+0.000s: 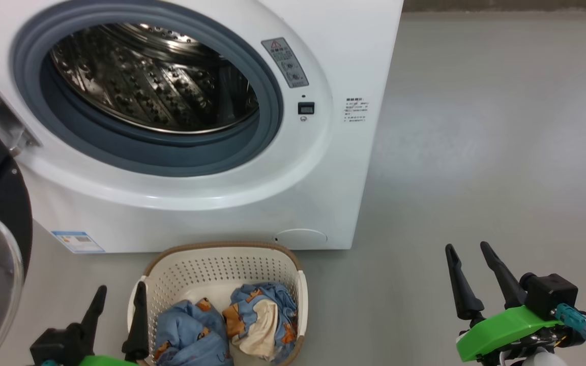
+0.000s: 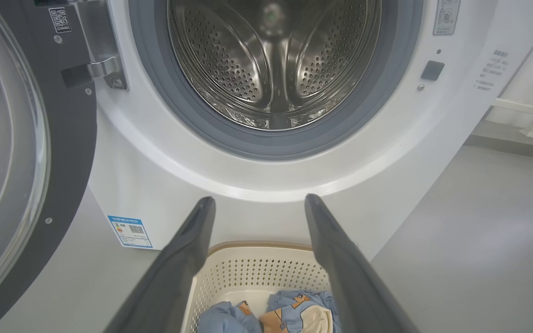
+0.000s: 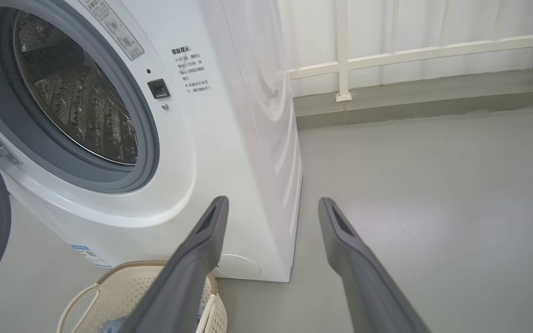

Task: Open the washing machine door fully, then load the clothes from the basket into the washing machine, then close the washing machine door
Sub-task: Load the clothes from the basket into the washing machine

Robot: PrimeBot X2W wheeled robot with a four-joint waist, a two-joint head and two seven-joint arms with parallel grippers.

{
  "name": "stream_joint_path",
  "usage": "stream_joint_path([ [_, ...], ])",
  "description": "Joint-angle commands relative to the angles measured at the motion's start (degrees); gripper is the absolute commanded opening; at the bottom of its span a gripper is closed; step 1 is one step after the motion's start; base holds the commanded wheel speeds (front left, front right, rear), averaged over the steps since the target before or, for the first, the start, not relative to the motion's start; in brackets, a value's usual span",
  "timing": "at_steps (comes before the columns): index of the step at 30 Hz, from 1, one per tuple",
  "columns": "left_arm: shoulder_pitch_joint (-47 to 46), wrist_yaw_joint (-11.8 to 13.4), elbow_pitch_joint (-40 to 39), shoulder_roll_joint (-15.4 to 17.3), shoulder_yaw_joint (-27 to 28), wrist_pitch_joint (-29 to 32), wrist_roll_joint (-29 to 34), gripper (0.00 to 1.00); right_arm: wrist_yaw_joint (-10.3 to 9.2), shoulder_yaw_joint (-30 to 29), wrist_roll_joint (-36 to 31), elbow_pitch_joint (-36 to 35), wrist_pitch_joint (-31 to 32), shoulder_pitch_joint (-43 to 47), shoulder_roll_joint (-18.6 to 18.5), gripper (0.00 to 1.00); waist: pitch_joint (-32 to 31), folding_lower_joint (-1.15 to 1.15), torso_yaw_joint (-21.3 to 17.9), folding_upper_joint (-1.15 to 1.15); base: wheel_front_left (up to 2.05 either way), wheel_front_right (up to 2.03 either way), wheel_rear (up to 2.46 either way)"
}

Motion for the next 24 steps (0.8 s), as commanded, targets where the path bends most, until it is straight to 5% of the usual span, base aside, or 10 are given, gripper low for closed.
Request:
stream_joint_path([
  [1, -3.04, -0.15, -0.96, 1.11, 1.62, -0.36, -0.49, 1.00, 0.09, 0.89, -0.47, -1.56, 0.06, -1.65, 0.04, 1.00, 1.92, 0.00, -0.60, 0.00, 0.00, 0.00, 0.00],
  [24, -23.24, -0.15, 18.30, 5.31, -10.35, -0.36, -4.25, 1.00, 0.09, -3.33, -2.66, -8.60, -0.14, -5.78, 0.04, 1.00, 26.29, 0.00, -8.04, 0.00, 0.00, 0.00, 0.00],
])
